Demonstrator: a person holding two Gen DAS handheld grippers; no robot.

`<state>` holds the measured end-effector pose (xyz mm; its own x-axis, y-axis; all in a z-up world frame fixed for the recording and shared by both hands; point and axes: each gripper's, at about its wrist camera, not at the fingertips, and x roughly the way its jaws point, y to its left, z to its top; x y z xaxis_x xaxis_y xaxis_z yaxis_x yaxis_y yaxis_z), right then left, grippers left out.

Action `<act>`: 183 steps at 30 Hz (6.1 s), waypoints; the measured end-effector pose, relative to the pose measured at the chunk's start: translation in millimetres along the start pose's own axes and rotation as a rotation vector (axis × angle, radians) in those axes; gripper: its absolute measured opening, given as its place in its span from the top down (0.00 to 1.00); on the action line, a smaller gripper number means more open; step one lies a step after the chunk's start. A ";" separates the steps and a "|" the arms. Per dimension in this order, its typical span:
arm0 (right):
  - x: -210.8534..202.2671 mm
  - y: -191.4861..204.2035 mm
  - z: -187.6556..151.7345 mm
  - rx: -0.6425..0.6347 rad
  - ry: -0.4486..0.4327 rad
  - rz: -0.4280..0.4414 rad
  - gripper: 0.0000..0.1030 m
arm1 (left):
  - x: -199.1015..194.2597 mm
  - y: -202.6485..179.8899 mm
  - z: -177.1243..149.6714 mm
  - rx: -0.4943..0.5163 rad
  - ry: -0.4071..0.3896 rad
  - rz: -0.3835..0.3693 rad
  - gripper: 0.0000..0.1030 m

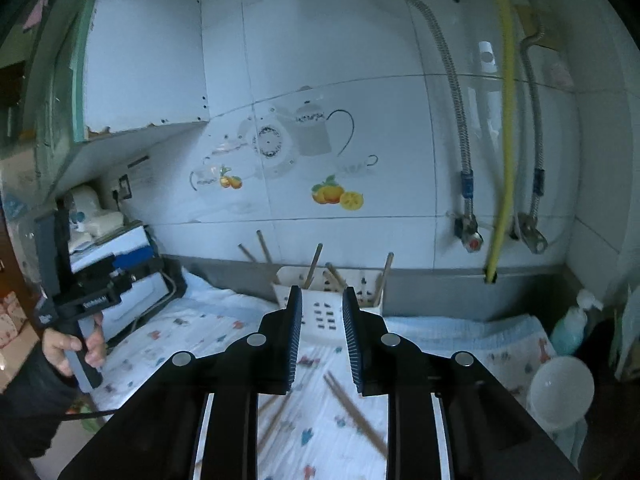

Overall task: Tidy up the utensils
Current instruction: 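Open both tools and withdraw them from the holder back over the chopsticks, then close the left tool on a wooden chopstick while the right tool closes on another, then lift the left tool's chopstick while the right tool lifts its chopstick, then insert the left tool's chopstick into the white holder while the right tool inserts its own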

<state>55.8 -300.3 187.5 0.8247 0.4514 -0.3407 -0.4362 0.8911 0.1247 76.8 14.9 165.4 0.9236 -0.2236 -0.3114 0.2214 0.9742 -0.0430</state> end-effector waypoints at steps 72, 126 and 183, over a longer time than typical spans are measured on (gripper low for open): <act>114.2 -75.5 -214.7 -0.140 0.544 -0.105 0.83 | 27.5 -25.1 -212.5 -0.147 0.457 -0.125 0.47; 75.7 8.2 -50.4 -0.133 0.150 -0.123 0.94 | 23.1 -11.4 -125.9 -0.084 0.185 -0.069 0.95; 200.6 -11.5 119.3 -0.125 -0.221 -0.150 0.94 | 109.3 -12.2 122.5 0.055 -0.220 -0.076 0.95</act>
<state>269.2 -214.5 228.9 0.9358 0.3259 -0.1343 -0.3329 0.9424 -0.0323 213.4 -25.0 248.2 0.9482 -0.3032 -0.0950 0.3041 0.9526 -0.0051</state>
